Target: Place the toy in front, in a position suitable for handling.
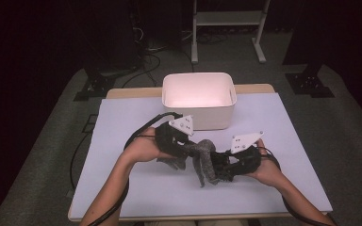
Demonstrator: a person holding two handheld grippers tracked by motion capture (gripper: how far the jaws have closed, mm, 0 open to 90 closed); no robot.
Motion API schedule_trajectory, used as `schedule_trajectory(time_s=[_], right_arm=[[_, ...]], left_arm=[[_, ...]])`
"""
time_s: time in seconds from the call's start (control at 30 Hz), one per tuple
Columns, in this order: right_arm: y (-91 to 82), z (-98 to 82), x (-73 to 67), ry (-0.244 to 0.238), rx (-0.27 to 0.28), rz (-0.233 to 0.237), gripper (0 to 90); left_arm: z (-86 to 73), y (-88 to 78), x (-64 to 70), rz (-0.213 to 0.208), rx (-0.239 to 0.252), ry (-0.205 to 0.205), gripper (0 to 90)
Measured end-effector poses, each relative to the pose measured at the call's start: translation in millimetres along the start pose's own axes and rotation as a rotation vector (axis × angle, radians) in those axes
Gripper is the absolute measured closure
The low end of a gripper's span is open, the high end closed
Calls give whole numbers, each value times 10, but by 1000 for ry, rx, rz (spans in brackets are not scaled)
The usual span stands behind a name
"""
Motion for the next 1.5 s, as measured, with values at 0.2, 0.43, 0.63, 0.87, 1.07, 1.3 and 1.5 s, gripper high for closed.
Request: schedule_trajectory(time_s=[0.2,0.43,0.63,0.87,1.07,1.3,1.5], right_arm=[[176,256,-69,-4,54,52,570],[474,363,-215,-42,60,109,567],[458,351,-229,-49,49,98,568],[389,298,-200,-27,67,103,564],[265,211,-159,-5,56,95,557],[264,218,-161,-1,60,89,566],[375,309,-215,-44,51,85,569]], left_arm=[[-86,-256,9,30,9,-16,740],[-154,-193,75,14,-17,-11,740],[-17,-17,87,-5,-51,20,740],[98,72,85,-16,-74,39,741],[-17,143,64,-9,-88,20,741],[70,114,80,8,-90,52,740],[147,78,107,13,-117,70,740]])
Point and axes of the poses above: each handheld gripper's, and its own axes: y roughly forward along the jaws, z roughly out of its top, x roughly to its right, the point moved 10 cm from there along y, roughly forward along the jaws, and after that the axes turned 7 degrees about -z, right-handed, at the moved point
